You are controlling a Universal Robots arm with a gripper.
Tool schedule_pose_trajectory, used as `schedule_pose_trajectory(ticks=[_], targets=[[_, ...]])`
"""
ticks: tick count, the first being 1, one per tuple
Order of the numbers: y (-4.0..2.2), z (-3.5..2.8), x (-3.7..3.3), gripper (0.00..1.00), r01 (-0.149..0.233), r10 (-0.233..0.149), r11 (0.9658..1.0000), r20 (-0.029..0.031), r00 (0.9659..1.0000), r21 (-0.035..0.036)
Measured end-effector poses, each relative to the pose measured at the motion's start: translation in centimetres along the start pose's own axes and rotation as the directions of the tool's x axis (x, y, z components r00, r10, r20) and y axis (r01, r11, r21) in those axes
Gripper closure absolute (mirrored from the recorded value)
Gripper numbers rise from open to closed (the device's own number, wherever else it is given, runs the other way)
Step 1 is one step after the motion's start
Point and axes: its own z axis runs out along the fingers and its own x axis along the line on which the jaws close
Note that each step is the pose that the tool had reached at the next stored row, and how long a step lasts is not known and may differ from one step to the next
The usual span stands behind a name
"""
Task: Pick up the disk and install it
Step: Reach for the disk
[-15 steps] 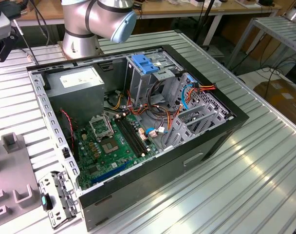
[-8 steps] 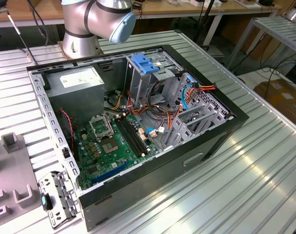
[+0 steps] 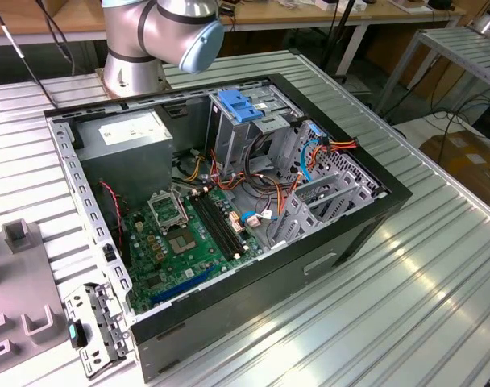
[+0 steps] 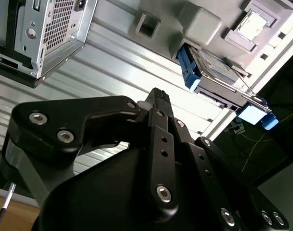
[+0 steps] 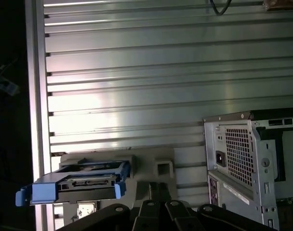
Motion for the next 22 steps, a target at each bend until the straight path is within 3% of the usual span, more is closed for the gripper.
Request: schedule_pose_trajectory(ticks=[3,6,10,16,22], targets=[[-0.09,-0.01,1.16,0.89,0.0,0.0,1.0,0.0001,1.0,-0.0001],[-0.23,-0.04,2.95,0.89,0.0,0.0,1.0,-0.0001,1.0,0.0],[-0.39,-0.06,4.69,0.89,0.0,0.0,1.0,-0.0001,1.0,-0.0001],[-0.77,-0.08,6.55,0.89,0.0,0.0,1.0,-0.0003,1.0,0.0],[-1.41,-0.07,9.05,0.89,0.0,0.0,1.0,-0.0002,1.0,-0.0001]])
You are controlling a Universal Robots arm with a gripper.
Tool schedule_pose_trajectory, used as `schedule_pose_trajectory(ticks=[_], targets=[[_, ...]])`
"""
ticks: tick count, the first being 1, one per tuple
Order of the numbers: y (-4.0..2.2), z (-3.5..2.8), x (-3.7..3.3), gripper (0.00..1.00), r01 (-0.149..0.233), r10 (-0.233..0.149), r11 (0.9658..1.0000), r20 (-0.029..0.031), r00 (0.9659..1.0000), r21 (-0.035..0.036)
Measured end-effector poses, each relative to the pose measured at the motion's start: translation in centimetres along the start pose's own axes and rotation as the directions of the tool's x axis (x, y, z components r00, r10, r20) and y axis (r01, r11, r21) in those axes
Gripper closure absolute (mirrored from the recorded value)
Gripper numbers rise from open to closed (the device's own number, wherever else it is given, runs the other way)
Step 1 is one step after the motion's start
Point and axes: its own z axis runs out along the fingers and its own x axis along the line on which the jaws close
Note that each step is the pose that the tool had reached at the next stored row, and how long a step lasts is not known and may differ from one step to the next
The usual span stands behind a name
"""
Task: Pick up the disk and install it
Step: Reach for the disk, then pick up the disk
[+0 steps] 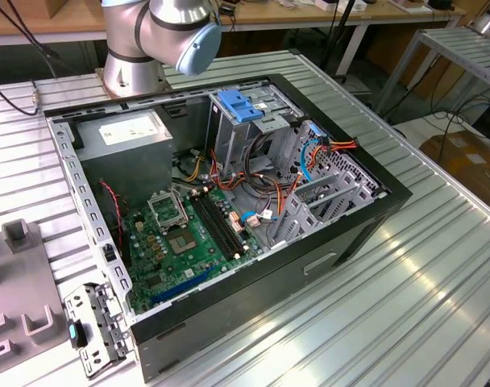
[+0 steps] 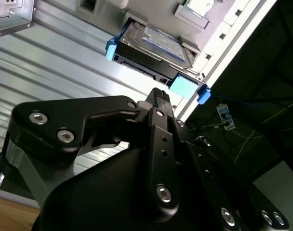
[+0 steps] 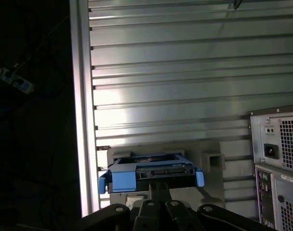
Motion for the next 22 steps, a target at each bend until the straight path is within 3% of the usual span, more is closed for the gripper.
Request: schedule_pose_trajectory(ticks=[7,10,22], targets=[[-0.41,0.02,2.14,0.89,0.0,0.0,1.0,0.0,1.0,0.0001],[-0.47,0.01,2.71,0.89,0.0,0.0,1.0,-0.0001,1.0,0.0001],[-0.47,0.02,2.75,0.89,0.0,0.0,1.0,0.0,1.0,0.0]])
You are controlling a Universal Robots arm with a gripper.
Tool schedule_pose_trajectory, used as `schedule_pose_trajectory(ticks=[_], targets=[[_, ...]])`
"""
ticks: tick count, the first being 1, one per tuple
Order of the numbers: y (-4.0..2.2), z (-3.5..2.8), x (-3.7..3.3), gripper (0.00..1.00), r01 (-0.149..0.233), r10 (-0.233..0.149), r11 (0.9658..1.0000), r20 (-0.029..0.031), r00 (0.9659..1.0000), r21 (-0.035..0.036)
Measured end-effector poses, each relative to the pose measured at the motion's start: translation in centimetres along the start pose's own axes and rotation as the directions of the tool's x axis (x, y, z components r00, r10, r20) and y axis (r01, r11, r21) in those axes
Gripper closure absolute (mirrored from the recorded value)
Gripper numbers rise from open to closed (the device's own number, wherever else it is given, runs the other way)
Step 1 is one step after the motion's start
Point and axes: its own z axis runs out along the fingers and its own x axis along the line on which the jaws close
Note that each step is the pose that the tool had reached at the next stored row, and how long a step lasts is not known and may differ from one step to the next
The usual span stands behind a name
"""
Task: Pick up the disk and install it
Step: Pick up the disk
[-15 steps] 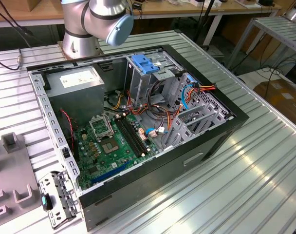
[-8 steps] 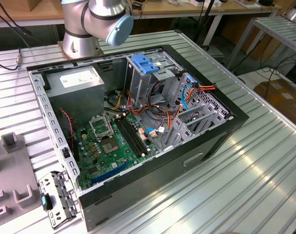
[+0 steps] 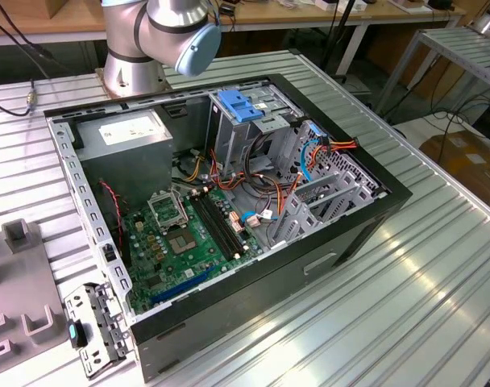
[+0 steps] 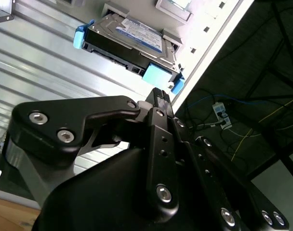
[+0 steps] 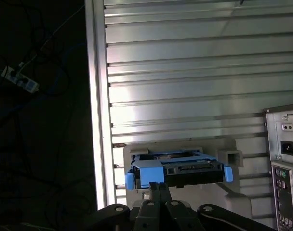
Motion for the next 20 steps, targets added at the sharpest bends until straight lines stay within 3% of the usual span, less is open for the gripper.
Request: schedule_pose_trajectory(ticks=[2,7,10,14,20], targets=[[0.0,0.0,0.0,0.89,0.001,-0.001,1.0,-0.0001,1.0,0.0],[0.0,0.0,0.01,0.89,0.046,-0.046,0.999,-0.002,0.999,-0.0009],[0.0,0.0,0.0,0.89,0.108,-0.108,0.9942,-0.0048,0.9941,-0.002],[0.01,-0.01,-0.07,0.89,0.205,-0.205,0.9787,-0.0091,0.9787,-0.0042],[0.02,0.01,-0.27,0.89,0.286,-0.286,0.9581,-0.0124,0.958,-0.0065]])
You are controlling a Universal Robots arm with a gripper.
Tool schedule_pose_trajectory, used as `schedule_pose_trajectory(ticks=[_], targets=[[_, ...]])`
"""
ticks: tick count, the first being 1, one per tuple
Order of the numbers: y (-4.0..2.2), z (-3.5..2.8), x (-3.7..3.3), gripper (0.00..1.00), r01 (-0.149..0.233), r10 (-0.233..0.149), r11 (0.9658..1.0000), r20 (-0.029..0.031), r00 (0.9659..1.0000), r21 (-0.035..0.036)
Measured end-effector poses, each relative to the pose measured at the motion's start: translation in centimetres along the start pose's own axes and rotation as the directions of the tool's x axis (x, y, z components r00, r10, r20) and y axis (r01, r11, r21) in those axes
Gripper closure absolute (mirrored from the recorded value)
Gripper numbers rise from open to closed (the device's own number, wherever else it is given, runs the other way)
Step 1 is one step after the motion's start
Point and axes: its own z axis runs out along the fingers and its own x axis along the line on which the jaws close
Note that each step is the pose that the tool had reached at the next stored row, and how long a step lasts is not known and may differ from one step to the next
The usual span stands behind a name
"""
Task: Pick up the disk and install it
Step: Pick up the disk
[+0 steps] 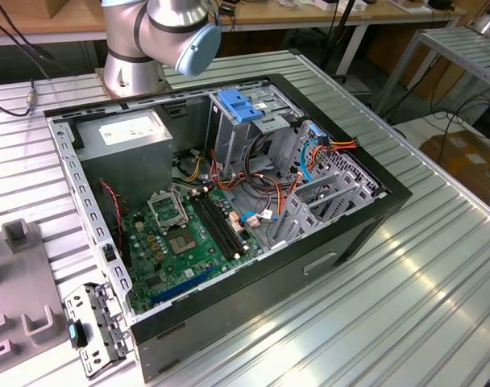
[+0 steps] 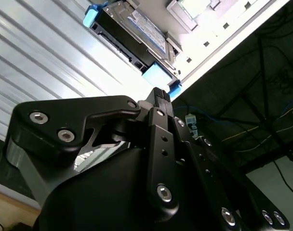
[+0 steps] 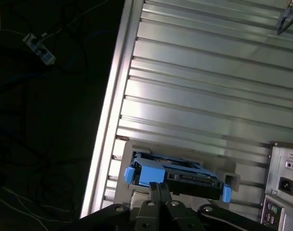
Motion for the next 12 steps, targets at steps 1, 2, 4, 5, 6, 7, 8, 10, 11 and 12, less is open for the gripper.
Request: schedule_pose_trajectory(ticks=[1,2,4,5,6,7,8,10,11,12], targets=[[0.0,-0.01,-0.01,0.89,0.029,-0.029,0.9996,-0.0014,0.9996,-0.0005],[0.0,0.0,-0.01,0.89,0.049,-0.049,0.9988,-0.0022,0.9988,-0.0008],[0.0,0.0,-0.01,0.89,0.085,-0.085,0.9964,-0.0037,0.9964,-0.0015],[0.0,0.0,-0.01,0.89,0.102,-0.102,0.9948,-0.0046,0.9947,-0.0019],[0.0,0.0,-0.01,0.89,0.122,-0.122,0.9926,-0.0054,0.9925,-0.0023],[0.0,0.0,-0.01,0.89,0.138,-0.138,0.9904,-0.0061,0.9903,-0.0027],[0.0,0.0,-0.01,0.89,0.157,-0.157,0.9876,-0.0069,0.9876,-0.0031],[0.0,0.0,-0.01,0.89,0.204,-0.204,0.9789,-0.0089,0.9789,-0.0043],[0.0,0.0,-0.01,0.89,0.221,-0.221,0.9754,-0.0096,0.9753,-0.0047],[0.0,0.0,-0.01,0.89,0.255,-0.255,0.9668,-0.011,0.9667,-0.0056]])
